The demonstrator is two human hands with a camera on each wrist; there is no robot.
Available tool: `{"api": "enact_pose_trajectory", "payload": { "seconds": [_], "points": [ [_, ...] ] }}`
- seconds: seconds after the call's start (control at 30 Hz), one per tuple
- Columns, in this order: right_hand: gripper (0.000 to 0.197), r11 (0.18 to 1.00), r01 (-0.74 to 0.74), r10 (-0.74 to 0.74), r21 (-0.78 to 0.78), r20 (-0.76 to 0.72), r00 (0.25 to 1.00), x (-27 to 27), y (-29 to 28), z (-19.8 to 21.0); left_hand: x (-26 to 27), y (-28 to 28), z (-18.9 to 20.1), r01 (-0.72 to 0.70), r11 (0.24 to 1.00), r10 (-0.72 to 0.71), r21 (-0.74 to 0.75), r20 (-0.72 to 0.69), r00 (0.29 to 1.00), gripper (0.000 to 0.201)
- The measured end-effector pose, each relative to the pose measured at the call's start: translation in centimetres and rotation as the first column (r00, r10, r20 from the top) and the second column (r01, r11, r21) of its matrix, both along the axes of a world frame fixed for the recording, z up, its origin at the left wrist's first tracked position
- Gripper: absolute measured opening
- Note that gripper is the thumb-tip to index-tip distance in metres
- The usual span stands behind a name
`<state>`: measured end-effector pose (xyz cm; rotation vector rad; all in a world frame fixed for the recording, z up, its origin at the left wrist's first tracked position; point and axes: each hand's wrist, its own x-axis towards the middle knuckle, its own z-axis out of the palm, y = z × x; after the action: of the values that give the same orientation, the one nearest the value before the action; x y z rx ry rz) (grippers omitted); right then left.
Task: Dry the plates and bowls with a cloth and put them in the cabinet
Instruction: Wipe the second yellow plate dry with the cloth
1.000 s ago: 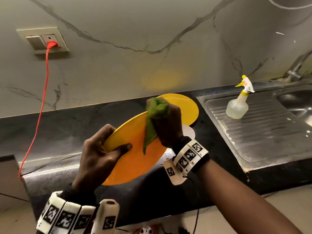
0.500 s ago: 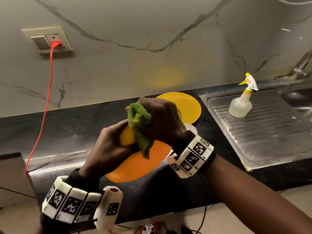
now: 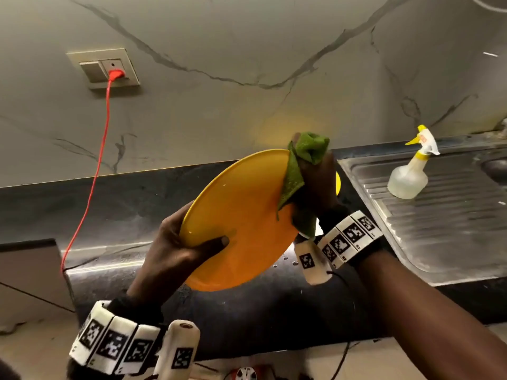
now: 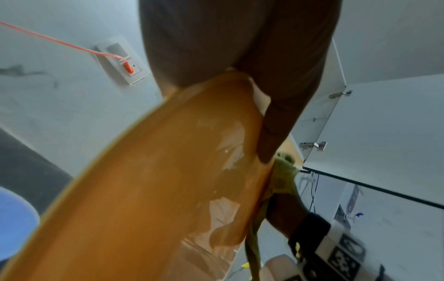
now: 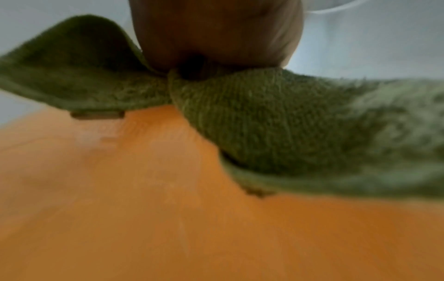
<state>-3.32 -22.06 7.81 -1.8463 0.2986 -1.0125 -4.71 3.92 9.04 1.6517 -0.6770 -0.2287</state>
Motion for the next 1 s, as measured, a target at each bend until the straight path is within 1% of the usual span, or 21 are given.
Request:
{"api": "enact_pose_trajectory", "payload": {
  "seconds": [0.07, 0.1, 0.13, 0.2, 0.3, 0.37, 0.4, 0.43, 0.5, 0.57, 0.63, 0.7, 0.73, 0.77, 0.8, 0.83, 0.87, 0.9, 0.93, 0.97, 1.0],
  "points": [
    [0.025, 0.980, -0.027, 0.034, -0.199, 0.030, 0.999, -0.1, 0.7, 1.7, 0.2, -0.2, -0.1, 0.014, 0.997, -0.012, 0.079, -0.020, 1.000, 0.057],
    [0.024, 0.959, -0.036, 0.050, -0.282, 0.042, 0.998, 0.0, 1.1, 2.4, 0.3, -0.2, -0.1, 0.014, 0.996, -0.011, 0.093, -0.025, 1.000, 0.060],
    [0.021, 0.947, -0.047, 0.068, -0.318, 0.057, 0.996, -0.2, 1.5, 3.0, 0.4, -0.3, -0.1, 0.006, 0.996, -0.004, 0.084, -0.030, 1.000, 0.059],
    [0.021, 0.940, -0.062, 0.100, -0.336, 0.095, 0.990, -0.3, 1.5, 3.7, 0.5, -0.3, 0.2, -0.011, 0.999, 0.012, 0.052, -0.023, 1.000, 0.052],
    [0.022, 0.910, -0.094, 0.142, -0.403, 0.092, 0.986, -0.9, 1.9, 3.8, 0.9, -0.6, 1.4, 0.033, 0.998, -0.034, 0.054, 0.019, 0.999, 0.047],
    [0.026, 0.828, -0.129, 0.184, -0.546, 0.047, 0.982, -1.5, 3.5, 3.2, 1.3, -1.4, 2.2, 0.092, 0.989, -0.101, 0.115, 0.071, 0.992, 0.042],
    [0.029, 0.772, -0.152, 0.215, -0.618, 0.028, 0.976, -1.8, 4.6, 2.9, 1.4, -1.8, 2.4, 0.104, 0.985, -0.119, 0.136, 0.101, 0.988, 0.039],
    [0.031, 0.737, -0.184, 0.252, -0.651, 0.011, 0.968, -2.0, 5.4, 2.4, 1.5, -2.3, 2.3, 0.099, 0.987, -0.115, 0.129, 0.118, 0.986, 0.037],
    [0.029, 0.725, -0.191, 0.281, -0.662, 0.031, 0.959, -2.1, 6.4, 1.5, 1.3, -2.7, 1.8, 0.064, 0.992, -0.081, 0.104, 0.163, 0.983, 0.035],
    [0.025, 0.746, -0.170, 0.283, -0.644, 0.075, 0.956, -1.8, 6.2, 0.8, 0.9, -2.6, 1.0, 0.008, 0.992, -0.041, 0.124, 0.266, 0.963, 0.035],
    [0.022, 0.806, -0.142, 0.219, -0.575, 0.066, 0.973, -1.3, 5.4, -0.1, 0.7, -2.3, 0.3, -0.034, 0.992, -0.004, 0.125, 0.288, 0.958, 0.025],
    [0.025, 0.895, -0.096, 0.137, -0.436, 0.065, 0.988, -0.9, 4.5, -0.8, 0.5, -1.6, 0.1, -0.060, 0.991, 0.026, 0.116, 0.276, 0.961, 0.027],
    [0.023, 0.945, -0.103, 0.129, -0.312, 0.064, 0.990, -0.8, 3.7, -1.1, 0.4, -1.3, 0.3, -0.060, 0.993, 0.031, 0.105, 0.260, 0.965, 0.029],
    [0.020, 0.980, -0.132, 0.142, -0.148, 0.060, 0.988, -0.9, 3.0, -1.2, 0.3, -0.9, 0.5, -0.056, 0.994, 0.031, 0.095, 0.241, 0.970, 0.030],
    [0.023, 0.991, -0.130, 0.130, 0.033, 0.027, 0.991, -1.2, 2.4, -1.3, 0.1, -0.6, 0.8, -0.049, 0.995, 0.030, 0.083, 0.218, 0.976, 0.029],
    [0.024, 0.980, -0.104, 0.111, 0.171, -0.034, 0.993, -1.6, 1.6, -1.8, 0.0, -0.3, 0.9, -0.045, 0.997, 0.030, 0.069, 0.195, 0.980, 0.027],
    [0.018, 0.951, -0.086, 0.116, 0.296, -0.088, 0.989, -1.8, 1.0, -2.6, -0.1, 0.0, 0.9, -0.038, 0.998, 0.029, 0.053, 0.174, 0.984, 0.026],
    [0.011, 0.929, -0.057, 0.110, 0.364, -0.127, 0.986, -2.1, 0.6, -3.6, -0.2, 0.1, 0.9, -0.034, 0.999, 0.028, 0.038, 0.149, 0.988, 0.025],
    [0.020, 0.930, -0.033, 0.087, 0.367, -0.131, 0.988, -2.3, 0.5, -4.4, -0.2, 0.2, 0.7, -0.030, 0.999, 0.027, 0.025, 0.124, 0.992, 0.024],
    [0.034, 0.951, 0.002, 0.041, 0.310, -0.132, 0.990, -2.4, 0.5, -4.9, -0.2, 0.2, 0.6, -0.025, 1.000, 0.023, 0.017, 0.101, 0.995, 0.024],
    [0.042, 0.959, 0.036, -0.001, 0.281, -0.124, 0.992, -2.5, 0.7, -4.9, -0.3, 0.2, 0.4, -0.017, 1.000, 0.015, 0.017, 0.078, 0.997, 0.024]
  ]
}}
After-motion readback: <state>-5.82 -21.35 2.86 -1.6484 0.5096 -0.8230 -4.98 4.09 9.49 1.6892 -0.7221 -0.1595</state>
